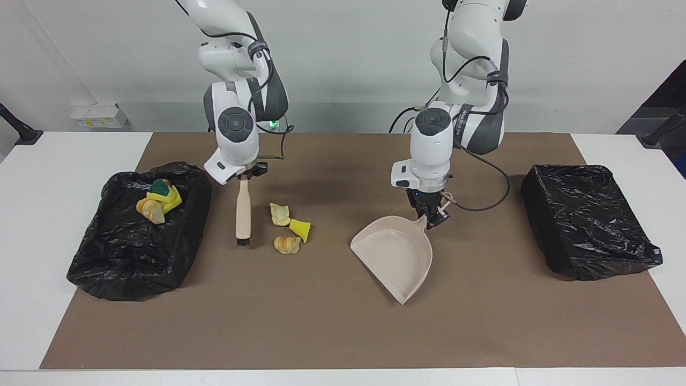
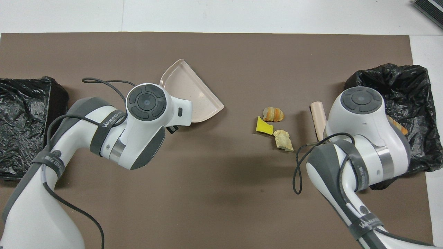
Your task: Sweep and dump trash in bin
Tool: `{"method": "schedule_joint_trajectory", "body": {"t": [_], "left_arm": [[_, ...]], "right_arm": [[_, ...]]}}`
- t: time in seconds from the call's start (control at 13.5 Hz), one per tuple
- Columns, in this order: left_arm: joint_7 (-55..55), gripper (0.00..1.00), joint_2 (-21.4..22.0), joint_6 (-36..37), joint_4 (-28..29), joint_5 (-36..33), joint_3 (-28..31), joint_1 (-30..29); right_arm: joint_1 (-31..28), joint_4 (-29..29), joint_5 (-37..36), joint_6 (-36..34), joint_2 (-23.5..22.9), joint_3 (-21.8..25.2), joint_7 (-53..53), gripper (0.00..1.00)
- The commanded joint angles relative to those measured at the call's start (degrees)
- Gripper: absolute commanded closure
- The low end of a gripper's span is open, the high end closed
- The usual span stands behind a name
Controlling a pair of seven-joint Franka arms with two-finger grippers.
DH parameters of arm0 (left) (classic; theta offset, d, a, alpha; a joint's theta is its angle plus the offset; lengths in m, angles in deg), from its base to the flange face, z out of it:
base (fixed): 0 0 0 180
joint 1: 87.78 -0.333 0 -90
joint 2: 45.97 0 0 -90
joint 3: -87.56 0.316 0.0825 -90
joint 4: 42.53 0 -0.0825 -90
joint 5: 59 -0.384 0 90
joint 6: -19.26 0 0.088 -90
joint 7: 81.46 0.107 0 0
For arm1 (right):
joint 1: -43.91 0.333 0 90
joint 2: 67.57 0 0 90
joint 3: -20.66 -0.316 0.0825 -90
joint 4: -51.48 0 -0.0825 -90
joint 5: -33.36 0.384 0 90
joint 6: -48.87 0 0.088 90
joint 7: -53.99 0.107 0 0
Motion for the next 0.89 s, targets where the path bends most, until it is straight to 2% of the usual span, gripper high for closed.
{"method": "schedule_joint_trajectory", "body": {"t": [0.0, 0.15, 0.37, 0.81], "left_arm": [[10.4, 1.00, 1.6, 0.7, 2.2, -1.1, -0.5, -1.2], [15.2, 1.00, 3.5, -0.4, 5.7, -1.0, -0.5, -1.1], [15.3, 1.00, 5.7, -3.8, 10.7, -1.1, -0.5, 0.0], [18.2, 1.00, 6.5, -4.8, 12.4, -1.1, -0.5, 0.0]], "right_arm": [[1.1, -0.4, 3.7, 2.7, -1.3, -0.4, 1.0, 1.00], [2.9, -0.4, 7.4, 4.9, -2.6, -0.3, 2.2, 1.00], [6.0, -0.1, 10.1, 8.0, -4.7, -0.4, 5.0, 1.00], [11.6, 1.3, 24.8, 13.4, -5.3, -0.6, 5.6, 1.00]]}}
